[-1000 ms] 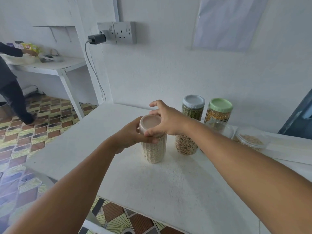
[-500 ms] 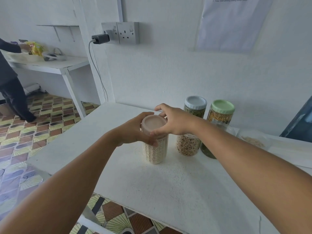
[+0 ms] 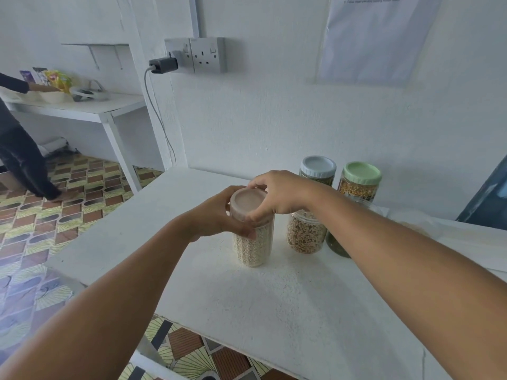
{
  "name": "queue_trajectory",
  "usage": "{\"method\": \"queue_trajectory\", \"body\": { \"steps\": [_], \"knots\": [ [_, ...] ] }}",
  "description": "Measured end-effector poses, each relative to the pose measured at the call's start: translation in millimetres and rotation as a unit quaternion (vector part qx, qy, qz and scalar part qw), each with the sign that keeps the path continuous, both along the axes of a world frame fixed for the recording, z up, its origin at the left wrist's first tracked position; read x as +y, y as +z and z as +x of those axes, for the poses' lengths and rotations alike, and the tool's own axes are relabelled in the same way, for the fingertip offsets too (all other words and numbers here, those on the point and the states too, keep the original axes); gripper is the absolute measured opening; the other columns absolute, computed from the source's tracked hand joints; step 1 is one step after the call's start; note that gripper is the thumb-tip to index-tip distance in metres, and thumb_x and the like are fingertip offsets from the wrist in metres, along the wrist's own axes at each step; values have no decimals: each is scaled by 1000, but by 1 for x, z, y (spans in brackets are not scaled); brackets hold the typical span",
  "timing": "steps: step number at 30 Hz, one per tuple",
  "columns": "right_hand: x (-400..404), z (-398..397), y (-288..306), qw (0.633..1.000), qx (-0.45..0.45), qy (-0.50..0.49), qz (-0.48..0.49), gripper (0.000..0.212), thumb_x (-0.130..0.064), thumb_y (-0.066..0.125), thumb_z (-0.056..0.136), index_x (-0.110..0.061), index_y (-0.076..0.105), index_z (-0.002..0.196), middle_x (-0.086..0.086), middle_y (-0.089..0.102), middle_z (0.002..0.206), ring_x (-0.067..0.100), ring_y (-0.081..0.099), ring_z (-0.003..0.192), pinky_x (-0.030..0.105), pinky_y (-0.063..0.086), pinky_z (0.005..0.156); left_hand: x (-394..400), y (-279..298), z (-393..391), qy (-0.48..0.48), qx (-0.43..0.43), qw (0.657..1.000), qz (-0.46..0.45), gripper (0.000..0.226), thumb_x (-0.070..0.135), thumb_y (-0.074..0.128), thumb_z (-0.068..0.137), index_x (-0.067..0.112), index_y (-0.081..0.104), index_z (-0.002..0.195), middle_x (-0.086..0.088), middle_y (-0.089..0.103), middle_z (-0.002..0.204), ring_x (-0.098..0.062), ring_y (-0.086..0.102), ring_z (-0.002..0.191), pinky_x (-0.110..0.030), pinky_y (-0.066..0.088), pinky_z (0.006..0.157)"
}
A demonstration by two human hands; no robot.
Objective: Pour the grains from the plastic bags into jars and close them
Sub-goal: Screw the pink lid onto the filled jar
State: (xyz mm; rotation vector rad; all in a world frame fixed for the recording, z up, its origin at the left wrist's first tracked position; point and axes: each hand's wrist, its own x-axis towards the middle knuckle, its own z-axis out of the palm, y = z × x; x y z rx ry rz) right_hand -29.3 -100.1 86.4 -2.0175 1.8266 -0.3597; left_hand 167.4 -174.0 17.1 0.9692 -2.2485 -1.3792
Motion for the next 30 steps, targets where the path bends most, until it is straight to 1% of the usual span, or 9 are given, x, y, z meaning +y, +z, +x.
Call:
{"method": "queue_trajectory", "body": {
  "steps": [5, 8, 12, 18, 21, 23, 26, 28, 30],
  "knots": [
    [-2, -2, -4, 1000, 3, 4, -5, 89, -53, 88, 71, -31, 50, 149, -11, 57, 138, 11, 54, 114, 16, 40, 70, 3, 1, 0, -4, 17, 1000, 1, 95, 13, 99, 65, 43, 48, 140, 16, 61, 128, 1, 59, 116, -24, 56, 90],
    [-1, -3, -2, 1000, -11, 5, -9, 92, -51, 90, 70, -32, 49, 150, -12, 55, 140, 10, 52, 115, 20, 41, 75, 3, 0, 0, -13, 22, 1000, -2, 94, 13, 98, 66, 44, 49, 140, 19, 61, 126, 3, 60, 113, -25, 57, 93],
    [-1, 0, -2, 1000, 7, -2, 9, 90, -55, 87, 72, -32, 49, 150, -10, 55, 141, 10, 52, 114, 26, 43, 81, 2, -1, 1, -2, 21, 1000, 9, 98, 15, 100, 64, 43, 46, 142, 13, 60, 130, -5, 59, 119, -28, 57, 94],
    [2, 3, -16, 997, -9, -74, -6, 87, -79, 86, 53, -36, 57, 123, -10, 63, 115, 9, 60, 100, 33, 56, 84, 2, -3, 2, 9, 6, 1000, 14, 109, 16, 100, 64, 38, 38, 151, 10, 60, 130, -4, 59, 119, -21, 56, 88],
    [4, 3, -17, 998, -2, -61, -5, 94, -85, 76, 61, -33, 53, 135, -6, 59, 130, 13, 57, 114, 36, 52, 93, 1, -2, 2, 5, 4, 1000, 17, 108, 17, 100, 64, 40, 39, 150, 10, 62, 130, -5, 61, 118, -24, 57, 90],
    [10, 2, -13, 997, -52, -52, 24, 99, -81, 76, 67, -30, 48, 148, -7, 54, 140, 16, 54, 127, 37, 49, 102, 1, -2, 1, 1, 7, 1000, 16, 102, 17, 100, 64, 40, 44, 146, 9, 63, 129, -6, 63, 117, -28, 58, 93],
    [18, 0, -16, 994, -92, -47, 28, 83, -68, 82, 73, -29, 54, 141, -11, 60, 127, 13, 59, 118, 31, 51, 95, 0, -3, 0, 4, 11, 1000, 9, 95, 16, 100, 63, 39, 49, 141, 9, 64, 126, -7, 63, 115, -30, 59, 93],
    [20, 3, -24, 995, -29, -88, -26, 95, -84, 76, 62, -28, 55, 135, -9, 60, 122, 14, 58, 113, 35, 52, 92, -2, -5, -2, 5, 13, 1000, 7, 95, 15, 101, 62, 38, 50, 140, 9, 65, 126, -7, 63, 115, -31, 59, 94],
    [18, 9, -31, 991, 26, -117, -57, 108, -100, 59, 53, -25, 54, 130, -6, 58, 120, 17, 55, 111, 42, 52, 93, -4, -6, -2, 3, 13, 1000, 9, 96, 15, 100, 62, 40, 50, 140, 10, 65, 126, -6, 64, 114, -32, 59, 95]
  ]
}}
